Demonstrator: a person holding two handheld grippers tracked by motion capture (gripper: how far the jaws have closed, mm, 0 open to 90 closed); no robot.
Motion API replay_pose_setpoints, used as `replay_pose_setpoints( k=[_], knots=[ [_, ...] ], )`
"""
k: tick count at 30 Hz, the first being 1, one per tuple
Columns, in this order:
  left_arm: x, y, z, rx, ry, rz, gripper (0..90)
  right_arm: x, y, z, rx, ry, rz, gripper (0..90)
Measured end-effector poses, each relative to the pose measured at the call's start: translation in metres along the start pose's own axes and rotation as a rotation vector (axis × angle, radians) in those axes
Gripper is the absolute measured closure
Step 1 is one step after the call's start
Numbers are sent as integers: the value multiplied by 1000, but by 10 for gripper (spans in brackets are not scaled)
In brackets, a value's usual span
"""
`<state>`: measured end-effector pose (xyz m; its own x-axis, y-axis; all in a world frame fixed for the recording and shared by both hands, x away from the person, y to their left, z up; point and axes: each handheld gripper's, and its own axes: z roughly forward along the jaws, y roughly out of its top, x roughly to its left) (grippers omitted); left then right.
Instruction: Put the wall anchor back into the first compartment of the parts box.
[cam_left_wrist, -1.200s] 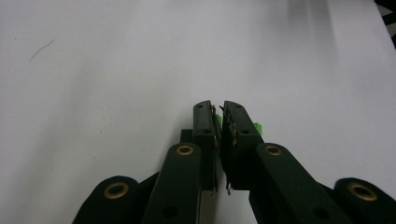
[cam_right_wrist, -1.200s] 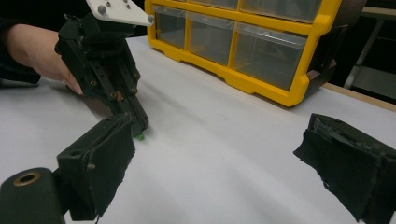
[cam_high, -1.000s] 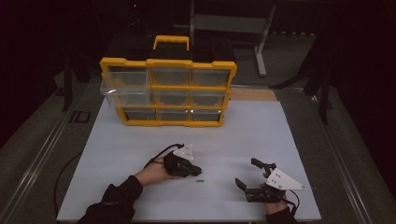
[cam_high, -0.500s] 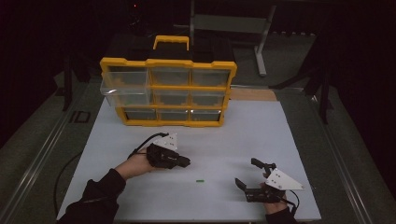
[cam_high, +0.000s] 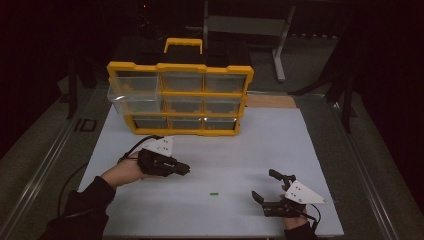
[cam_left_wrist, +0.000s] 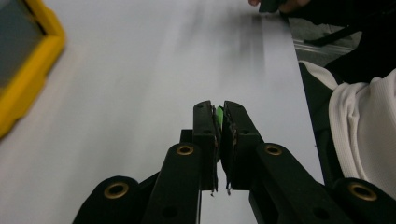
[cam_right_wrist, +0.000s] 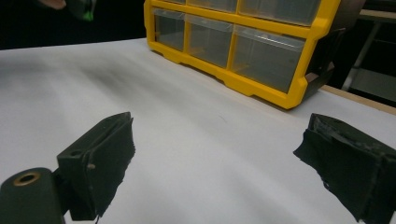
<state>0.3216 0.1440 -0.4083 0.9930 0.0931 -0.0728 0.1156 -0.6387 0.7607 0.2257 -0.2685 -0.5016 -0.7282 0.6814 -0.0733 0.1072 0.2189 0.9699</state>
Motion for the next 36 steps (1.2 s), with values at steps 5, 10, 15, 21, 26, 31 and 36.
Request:
replay_pose_setpoints(
  k=[5,10,15,21,26,31,36],
  knots=[
    [-1,5,-28,-5,26,15,832,0,0,0,0,1,2,86],
    [-4,9,-53,-11,56,29,832,0,0,1,1,1,-1,86],
    [-8,16,-74,-2,67,47,832,0,0,0,0,-1,3,85],
    [-11,27,-102,-15,85,57,832,0,0,1,1,-2,-4,86],
    [-11,36,-123,-19,106,66,832,0,-1,2,4,-1,7,86],
    [-7,45,-143,-34,117,69,832,0,-1,2,4,-1,4,86],
    [-5,53,-158,-44,144,78,832,0,-1,1,5,0,4,86]
  ],
)
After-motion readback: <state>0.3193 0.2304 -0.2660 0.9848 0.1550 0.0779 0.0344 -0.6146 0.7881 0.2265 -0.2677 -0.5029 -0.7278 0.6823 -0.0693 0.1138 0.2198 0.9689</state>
